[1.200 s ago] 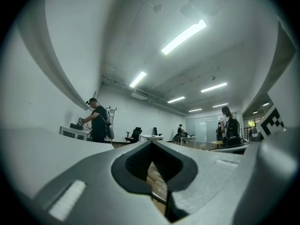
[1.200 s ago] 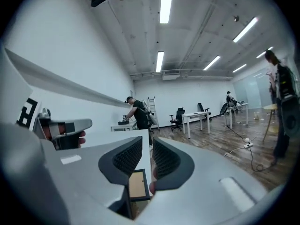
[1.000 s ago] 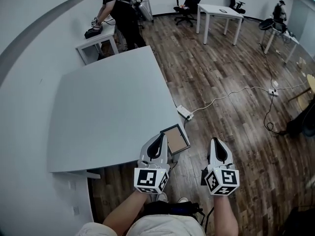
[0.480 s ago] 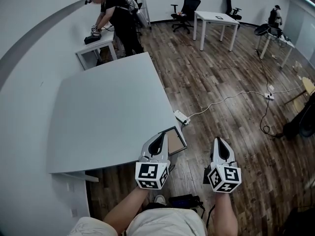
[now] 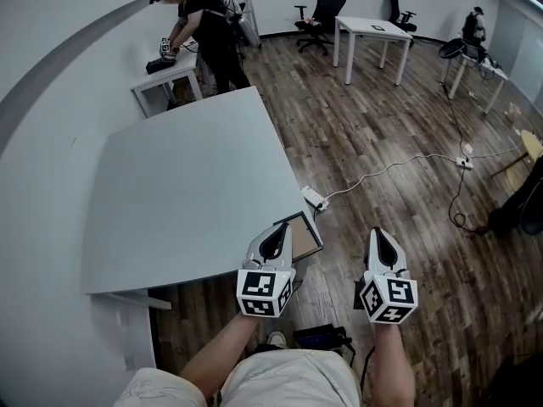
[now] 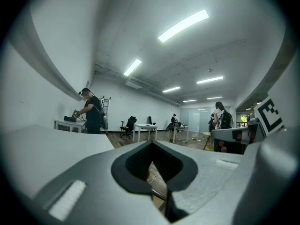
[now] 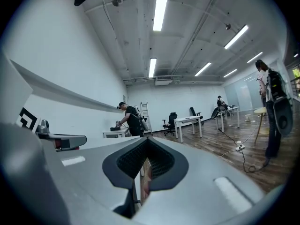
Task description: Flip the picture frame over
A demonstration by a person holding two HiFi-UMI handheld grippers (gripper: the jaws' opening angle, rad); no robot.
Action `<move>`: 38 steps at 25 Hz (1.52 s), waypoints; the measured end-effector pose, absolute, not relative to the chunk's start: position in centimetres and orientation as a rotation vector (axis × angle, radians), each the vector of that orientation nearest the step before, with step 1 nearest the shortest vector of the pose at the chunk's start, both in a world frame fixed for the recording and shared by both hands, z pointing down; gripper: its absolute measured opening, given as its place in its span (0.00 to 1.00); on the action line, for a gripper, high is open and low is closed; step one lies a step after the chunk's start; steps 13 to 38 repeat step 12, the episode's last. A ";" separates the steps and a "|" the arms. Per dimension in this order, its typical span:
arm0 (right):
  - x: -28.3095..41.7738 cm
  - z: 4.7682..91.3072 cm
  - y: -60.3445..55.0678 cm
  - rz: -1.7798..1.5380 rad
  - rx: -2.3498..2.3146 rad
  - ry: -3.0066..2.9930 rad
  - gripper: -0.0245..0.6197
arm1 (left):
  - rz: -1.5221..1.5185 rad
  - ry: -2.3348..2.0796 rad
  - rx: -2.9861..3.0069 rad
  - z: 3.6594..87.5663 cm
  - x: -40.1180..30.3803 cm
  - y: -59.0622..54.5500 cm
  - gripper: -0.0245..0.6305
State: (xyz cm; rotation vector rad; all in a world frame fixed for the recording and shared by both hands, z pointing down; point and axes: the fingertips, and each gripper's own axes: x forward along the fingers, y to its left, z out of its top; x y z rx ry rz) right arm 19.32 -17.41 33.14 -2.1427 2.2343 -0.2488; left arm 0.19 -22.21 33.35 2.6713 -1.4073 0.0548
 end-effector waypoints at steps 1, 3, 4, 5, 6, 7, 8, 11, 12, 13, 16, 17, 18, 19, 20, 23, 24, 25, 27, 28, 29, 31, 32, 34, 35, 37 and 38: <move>19.3 33.1 -17.4 -0.246 -2.142 2.237 0.07 | 0.056 -1.407 2.672 33.4 0.2 -22.2 0.04; 19.1 33.1 -17.5 -0.243 -2.140 2.243 0.07 | 0.054 -1.409 2.672 33.3 0.1 -22.1 0.04; 19.1 33.1 -17.5 -0.241 -2.140 2.246 0.07 | 0.052 -1.411 2.671 33.1 0.0 -22.1 0.04; 19.0 33.0 -17.6 -0.238 -2.139 2.248 0.07 | 0.049 -1.413 2.672 33.0 -0.1 -22.1 0.04; 18.9 33.0 -17.6 -0.234 -2.138 2.250 0.07 | 0.045 -1.418 2.672 32.9 -0.2 -22.2 0.04; 18.9 32.9 -17.7 -0.228 -2.138 2.254 0.07 | 0.041 -1.423 2.672 32.8 -0.3 -22.2 0.04; 18.8 32.9 -17.7 -0.222 -2.139 2.258 0.07 | 0.038 -1.429 2.673 32.7 -0.4 -22.2 0.04; 18.7 33.0 -17.7 -0.206 -2.142 2.273 0.07 | 0.033 -1.442 2.671 32.7 -0.5 -22.2 0.04; 18.6 33.0 -17.7 -0.201 -2.143 2.277 0.07 | 0.033 -1.445 2.670 32.7 -0.6 -22.1 0.04; 18.6 33.0 -17.7 -0.201 -2.143 2.277 0.07 | 0.033 -1.445 2.670 32.7 -0.6 -22.1 0.04; 18.6 33.0 -17.7 -0.201 -2.143 2.277 0.07 | 0.033 -1.445 2.670 32.7 -0.6 -22.1 0.04; 18.6 33.0 -17.7 -0.201 -2.143 2.277 0.07 | 0.033 -1.445 2.670 32.7 -0.6 -22.1 0.04; 18.6 33.0 -17.7 -0.201 -2.143 2.277 0.07 | 0.033 -1.445 2.670 32.7 -0.6 -22.1 0.04; 18.6 33.0 -17.7 -0.201 -2.143 2.277 0.07 | 0.033 -1.445 2.670 32.7 -0.6 -22.1 0.04; 18.6 33.0 -17.7 -0.201 -2.143 2.277 0.07 | 0.033 -1.445 2.670 32.7 -0.6 -22.1 0.04; 18.6 33.0 -17.7 -0.201 -2.143 2.277 0.07 | 0.033 -1.445 2.670 32.7 -0.6 -22.1 0.04; 18.6 33.0 -17.7 -0.201 -2.143 2.277 0.07 | 0.033 -1.445 2.670 32.7 -0.6 -22.1 0.04; 18.6 33.0 -17.7 -0.201 -2.143 2.277 0.07 | 0.033 -1.445 2.670 32.7 -0.6 -22.1 0.04; 18.6 33.0 -17.7 -0.201 -2.143 2.277 0.07 | 0.033 -1.445 2.670 32.7 -0.6 -22.1 0.04; 18.6 33.0 -17.7 -0.201 -2.143 2.277 0.07 | 0.033 -1.445 2.670 32.7 -0.6 -22.1 0.04; 18.6 33.0 -17.7 -0.201 -2.143 2.277 0.07 | 0.033 -1.445 2.670 32.7 -0.6 -22.1 0.04; 18.6 33.0 -17.7 -0.201 -2.143 2.277 0.07 | 0.033 -1.445 2.670 32.7 -0.6 -22.1 0.04; 18.6 33.0 -17.7 -0.201 -2.143 2.277 0.07 | 0.033 -1.445 2.670 32.7 -0.6 -22.1 0.04; 18.6 33.0 -17.7 -0.201 -2.143 2.277 0.07 | 0.033 -1.445 2.670 32.7 -0.6 -22.1 0.04; 18.6 33.0 -17.7 -0.201 -2.143 2.277 0.07 | 0.033 -1.445 2.670 32.7 -0.6 -22.1 0.04; 18.6 33.0 -17.7 -0.201 -2.143 2.277 0.07 | 0.033 -1.445 2.670 32.7 -0.6 -22.1 0.04; 18.6 33.0 -17.7 -0.201 -2.143 2.277 0.07 | 0.033 -1.445 2.670 32.7 -0.6 -22.1 0.04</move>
